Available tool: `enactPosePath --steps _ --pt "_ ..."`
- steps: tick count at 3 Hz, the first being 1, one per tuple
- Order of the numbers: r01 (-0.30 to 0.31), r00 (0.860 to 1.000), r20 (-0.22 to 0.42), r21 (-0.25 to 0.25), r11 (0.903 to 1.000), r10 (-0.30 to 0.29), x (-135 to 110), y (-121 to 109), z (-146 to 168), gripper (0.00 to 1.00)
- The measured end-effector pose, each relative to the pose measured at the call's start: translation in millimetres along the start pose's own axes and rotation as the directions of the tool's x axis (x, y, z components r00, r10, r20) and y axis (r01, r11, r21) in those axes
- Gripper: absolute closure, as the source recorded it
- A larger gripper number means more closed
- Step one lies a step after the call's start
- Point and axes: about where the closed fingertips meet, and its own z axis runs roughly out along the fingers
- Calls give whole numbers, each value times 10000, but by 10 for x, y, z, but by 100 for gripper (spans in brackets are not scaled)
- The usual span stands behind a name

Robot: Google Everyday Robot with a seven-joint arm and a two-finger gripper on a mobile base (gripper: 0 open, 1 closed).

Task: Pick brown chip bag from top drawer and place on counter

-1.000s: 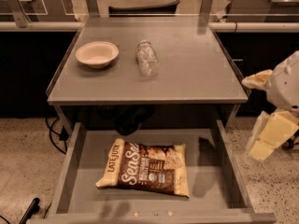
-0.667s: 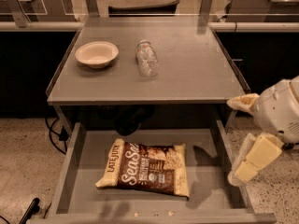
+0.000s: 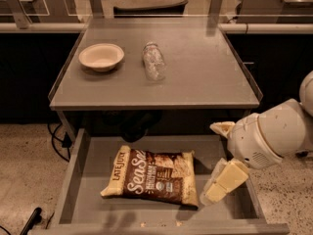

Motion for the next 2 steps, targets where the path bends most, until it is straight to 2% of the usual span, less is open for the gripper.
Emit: enactPosePath --steps 1,2 --pt "-387 9986 345 -119 9992 391 63 14 258 0" --pt "-1165 9901 744 -349 9926 1188 209 10 883 0"
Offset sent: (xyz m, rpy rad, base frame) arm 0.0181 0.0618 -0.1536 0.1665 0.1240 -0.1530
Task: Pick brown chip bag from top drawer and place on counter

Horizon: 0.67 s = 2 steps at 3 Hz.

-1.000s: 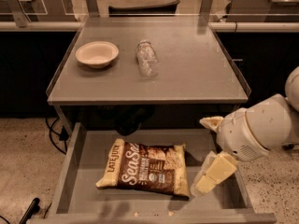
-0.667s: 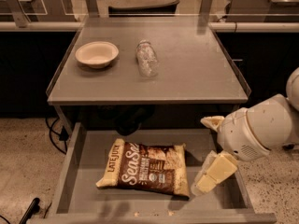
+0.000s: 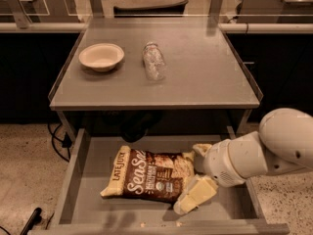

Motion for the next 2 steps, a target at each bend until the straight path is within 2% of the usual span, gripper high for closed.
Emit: enactPosePath --steps 1,2 --pt "-303 9986 438 326 9990 289 35 -137 324 0" --pt "-73 9985 551 726 9973 33 -105 -356 512 0"
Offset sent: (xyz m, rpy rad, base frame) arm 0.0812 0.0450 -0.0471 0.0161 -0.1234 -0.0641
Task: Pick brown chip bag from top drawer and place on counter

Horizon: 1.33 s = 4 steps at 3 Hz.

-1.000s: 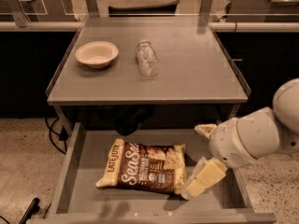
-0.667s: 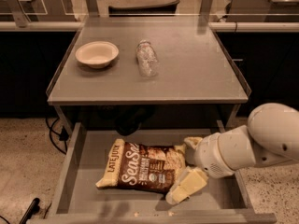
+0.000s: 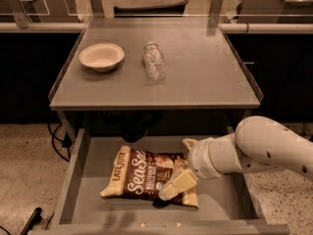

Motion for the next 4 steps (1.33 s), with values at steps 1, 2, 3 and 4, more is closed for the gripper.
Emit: enactPosePath --steps 1,2,3,4 --pt "666 9978 18 372 9971 -667 -270 -163 163 0" --pt "801 9968 -31 199 9966 -801 -290 -120 395 0" --pt "797 9967 -150 -18 9968 -797 -236 -43 612 0" --pt "646 9972 -355 -224 9977 -654 -117 42 851 0"
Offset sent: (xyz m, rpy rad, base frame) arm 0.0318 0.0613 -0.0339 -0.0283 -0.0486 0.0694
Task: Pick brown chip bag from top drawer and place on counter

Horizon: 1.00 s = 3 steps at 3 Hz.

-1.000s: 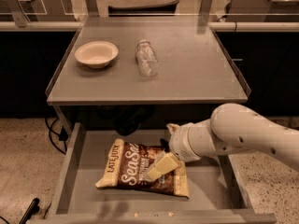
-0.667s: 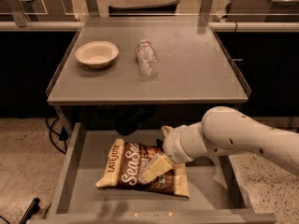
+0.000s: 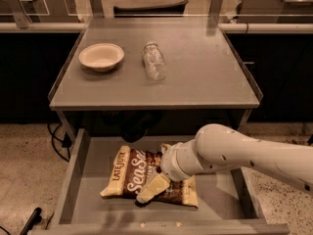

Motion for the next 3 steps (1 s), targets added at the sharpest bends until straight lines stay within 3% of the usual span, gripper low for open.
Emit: enactPosePath --steps 1,3 --pt "-224 9993 -291 -109 9997 221 177 47 226 0" --pt "-221 9993 -288 -105 9997 218 175 49 231 43"
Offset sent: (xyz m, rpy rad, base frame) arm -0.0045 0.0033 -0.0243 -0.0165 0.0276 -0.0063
